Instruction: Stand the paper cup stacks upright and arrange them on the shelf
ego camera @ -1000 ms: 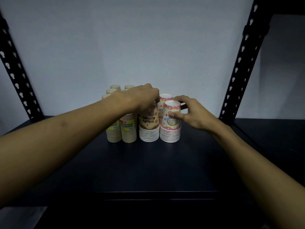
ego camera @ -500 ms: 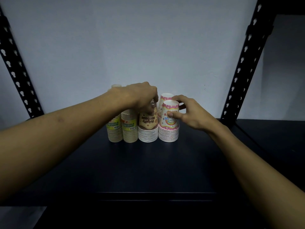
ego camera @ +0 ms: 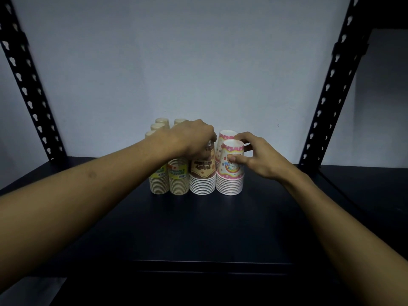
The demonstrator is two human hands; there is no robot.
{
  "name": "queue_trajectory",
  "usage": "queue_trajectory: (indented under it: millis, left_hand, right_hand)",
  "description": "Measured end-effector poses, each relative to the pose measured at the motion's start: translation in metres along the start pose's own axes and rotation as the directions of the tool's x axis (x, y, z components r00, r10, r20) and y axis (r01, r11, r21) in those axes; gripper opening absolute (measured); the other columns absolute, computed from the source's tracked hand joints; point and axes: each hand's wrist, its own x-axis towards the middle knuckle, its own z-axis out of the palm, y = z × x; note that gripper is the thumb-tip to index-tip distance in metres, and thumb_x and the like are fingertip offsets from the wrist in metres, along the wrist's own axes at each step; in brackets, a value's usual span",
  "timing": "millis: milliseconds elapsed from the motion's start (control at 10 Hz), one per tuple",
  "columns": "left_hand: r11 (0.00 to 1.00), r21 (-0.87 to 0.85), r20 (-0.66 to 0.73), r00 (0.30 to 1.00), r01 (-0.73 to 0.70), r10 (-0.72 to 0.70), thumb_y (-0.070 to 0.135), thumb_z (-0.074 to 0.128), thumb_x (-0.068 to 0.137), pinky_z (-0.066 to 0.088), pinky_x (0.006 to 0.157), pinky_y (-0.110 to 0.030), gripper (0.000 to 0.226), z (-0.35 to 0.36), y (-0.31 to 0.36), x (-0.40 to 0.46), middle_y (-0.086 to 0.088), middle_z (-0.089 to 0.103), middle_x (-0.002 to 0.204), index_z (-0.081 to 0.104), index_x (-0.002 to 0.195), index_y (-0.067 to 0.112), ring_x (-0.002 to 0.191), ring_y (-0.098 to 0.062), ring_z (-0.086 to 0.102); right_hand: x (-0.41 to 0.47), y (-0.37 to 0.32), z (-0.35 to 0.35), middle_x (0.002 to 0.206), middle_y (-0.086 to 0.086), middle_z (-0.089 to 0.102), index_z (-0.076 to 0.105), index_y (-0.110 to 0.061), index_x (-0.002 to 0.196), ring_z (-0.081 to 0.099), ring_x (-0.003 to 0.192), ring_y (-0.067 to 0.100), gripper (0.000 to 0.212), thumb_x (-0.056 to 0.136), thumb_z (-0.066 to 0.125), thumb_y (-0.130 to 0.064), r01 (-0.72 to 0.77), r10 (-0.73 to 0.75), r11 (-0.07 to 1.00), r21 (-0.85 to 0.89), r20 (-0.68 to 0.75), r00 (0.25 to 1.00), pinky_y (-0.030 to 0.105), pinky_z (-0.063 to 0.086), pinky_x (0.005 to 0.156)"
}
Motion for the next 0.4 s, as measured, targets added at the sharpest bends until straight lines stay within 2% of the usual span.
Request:
queue_trajectory:
  millis: [100, 300, 400]
  left_hand:
    - [1.0, 0.017, -0.004, 1.0, -0.004, 0.004, 0.043, 0.07, 0.088, 0.048, 0.087, -0.04, 0.055, -0.0016, 0.0017, -0.0019, -0.009, 0.066, 0.13, 0.059, 0.137, 0.021, 0.12, -0.029, 0.059]
    - [0.994, 0.106, 0.001, 1.0, -0.019, 0.019, 0.043, 0.063, 0.093, 0.045, 0.096, -0.043, 0.054, -0.0014, 0.0041, -0.0056, -0.007, 0.061, 0.135, 0.055, 0.141, 0.021, 0.124, -0.028, 0.056]
    - [0.994, 0.105, -0.019, 1.0, -0.01, 0.012, 0.043, 0.061, 0.093, 0.042, 0.098, -0.045, 0.054, -0.0012, 0.0048, -0.0077, -0.008, 0.06, 0.135, 0.052, 0.141, 0.021, 0.124, -0.029, 0.055]
  right_hand:
    - [-0.0013, -0.0022, 0.0009, 0.134, 0.002, 0.061, 0.052, -0.016, 0.137, 0.061, 0.114, 0.018, 0.054, 0.09, 0.077, -0.025, -0.015, 0.015, 1.0, 0.004, -0.001, 1.0, 0.028, 0.05, 0.086]
    - [-0.0044, -0.0076, 0.0014, 0.135, 0.003, 0.061, 0.05, -0.016, 0.138, 0.058, 0.109, 0.014, 0.052, 0.093, 0.074, -0.025, -0.023, 0.023, 0.999, -0.03, -0.004, 1.0, 0.024, 0.046, 0.083]
    - [-0.0087, -0.0122, 0.0026, 0.139, 0.004, 0.059, 0.047, -0.018, 0.141, 0.06, 0.114, 0.017, 0.057, 0.092, 0.074, -0.028, -0.027, 0.027, 0.999, -0.039, 0.007, 1.0, 0.026, 0.047, 0.085]
